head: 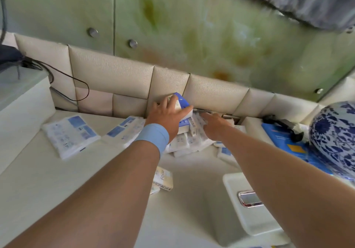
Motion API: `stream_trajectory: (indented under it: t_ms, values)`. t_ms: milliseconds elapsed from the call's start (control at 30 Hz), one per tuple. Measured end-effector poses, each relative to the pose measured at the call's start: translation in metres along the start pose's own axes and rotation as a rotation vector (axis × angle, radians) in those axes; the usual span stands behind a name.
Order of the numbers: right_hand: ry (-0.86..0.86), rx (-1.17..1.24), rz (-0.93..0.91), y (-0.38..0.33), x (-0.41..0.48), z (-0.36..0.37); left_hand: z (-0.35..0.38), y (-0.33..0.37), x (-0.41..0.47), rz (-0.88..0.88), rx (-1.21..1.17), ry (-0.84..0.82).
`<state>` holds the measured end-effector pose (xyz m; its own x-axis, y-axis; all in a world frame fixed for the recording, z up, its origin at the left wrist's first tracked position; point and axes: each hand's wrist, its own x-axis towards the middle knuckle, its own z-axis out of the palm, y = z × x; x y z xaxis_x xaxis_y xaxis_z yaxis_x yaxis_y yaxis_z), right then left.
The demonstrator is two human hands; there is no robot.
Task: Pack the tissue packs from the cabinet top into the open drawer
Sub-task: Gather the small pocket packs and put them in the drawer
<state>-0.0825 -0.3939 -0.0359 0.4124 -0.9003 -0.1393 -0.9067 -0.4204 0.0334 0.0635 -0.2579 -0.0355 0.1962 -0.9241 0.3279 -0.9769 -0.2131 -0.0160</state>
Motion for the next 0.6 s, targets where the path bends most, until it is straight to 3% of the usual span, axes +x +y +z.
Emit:
stream_trajectory:
  t_ms: [167,267,300,433,600]
  values:
    - [0.319,0.135,-0.065,-0.005,-0.007,0.004,0.005,0.003,0.001,-0.061,-0.108,-0.046]
    - [0.592,0.108,-0.188,-0.013,-0.024,-0.001,0.007,0.001,0.001,-0.083,-0.176,-0.082]
    - [0.613,0.108,-0.229,-0.015,-0.029,0.0,0.008,0.001,0.0,-0.09,-0.19,-0.092]
    - [0.32,0.166,-0.288,-0.028,-0.053,0.015,0.008,-0.001,-0.008,-0.1,-0.227,-0.125]
    - [0.327,0.136,-0.198,-0.042,-0.055,0.025,0.003,-0.016,-0.022,-0.076,-0.221,-0.172]
